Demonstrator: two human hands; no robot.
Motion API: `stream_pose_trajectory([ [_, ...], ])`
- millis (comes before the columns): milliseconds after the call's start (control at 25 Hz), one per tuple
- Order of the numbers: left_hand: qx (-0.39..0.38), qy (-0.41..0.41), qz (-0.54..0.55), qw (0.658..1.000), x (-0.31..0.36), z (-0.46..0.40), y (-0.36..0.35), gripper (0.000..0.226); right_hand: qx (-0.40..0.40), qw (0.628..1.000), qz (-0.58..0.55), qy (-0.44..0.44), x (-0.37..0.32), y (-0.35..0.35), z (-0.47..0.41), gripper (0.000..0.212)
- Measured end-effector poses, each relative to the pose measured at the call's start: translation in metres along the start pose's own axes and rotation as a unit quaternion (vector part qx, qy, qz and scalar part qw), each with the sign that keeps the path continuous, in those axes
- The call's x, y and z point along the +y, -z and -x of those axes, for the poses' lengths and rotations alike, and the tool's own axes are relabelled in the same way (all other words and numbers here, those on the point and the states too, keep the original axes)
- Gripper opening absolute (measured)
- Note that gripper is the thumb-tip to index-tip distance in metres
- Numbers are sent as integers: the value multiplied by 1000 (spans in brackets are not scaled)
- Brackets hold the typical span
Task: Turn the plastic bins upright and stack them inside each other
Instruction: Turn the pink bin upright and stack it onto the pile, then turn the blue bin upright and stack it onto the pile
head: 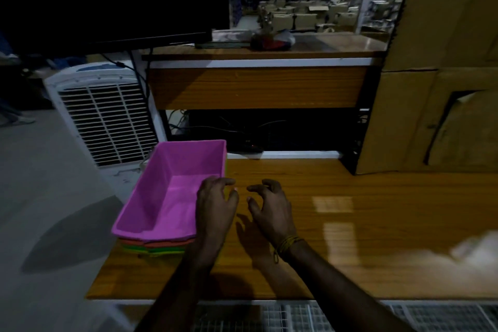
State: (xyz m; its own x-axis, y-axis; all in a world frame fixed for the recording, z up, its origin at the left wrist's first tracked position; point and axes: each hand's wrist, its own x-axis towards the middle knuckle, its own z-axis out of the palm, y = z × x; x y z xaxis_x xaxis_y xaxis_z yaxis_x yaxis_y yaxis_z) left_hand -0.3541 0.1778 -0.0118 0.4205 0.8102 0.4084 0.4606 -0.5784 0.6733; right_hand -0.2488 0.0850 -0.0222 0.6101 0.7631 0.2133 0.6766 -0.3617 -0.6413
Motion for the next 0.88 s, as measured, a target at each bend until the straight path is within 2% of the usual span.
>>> stream_pose_trajectory([
  [80,-19,-24,11,999,27,8,-29,26,18,999,31,-11,28,22,1,32],
  [280,-83,-25,-2,996,91,35,-111,31,57,993,96,-42,106,94,9,34],
  [880,-238,-84,25,967,335,143,-350,42,138,957,131,-220,387,331,103,38],
])
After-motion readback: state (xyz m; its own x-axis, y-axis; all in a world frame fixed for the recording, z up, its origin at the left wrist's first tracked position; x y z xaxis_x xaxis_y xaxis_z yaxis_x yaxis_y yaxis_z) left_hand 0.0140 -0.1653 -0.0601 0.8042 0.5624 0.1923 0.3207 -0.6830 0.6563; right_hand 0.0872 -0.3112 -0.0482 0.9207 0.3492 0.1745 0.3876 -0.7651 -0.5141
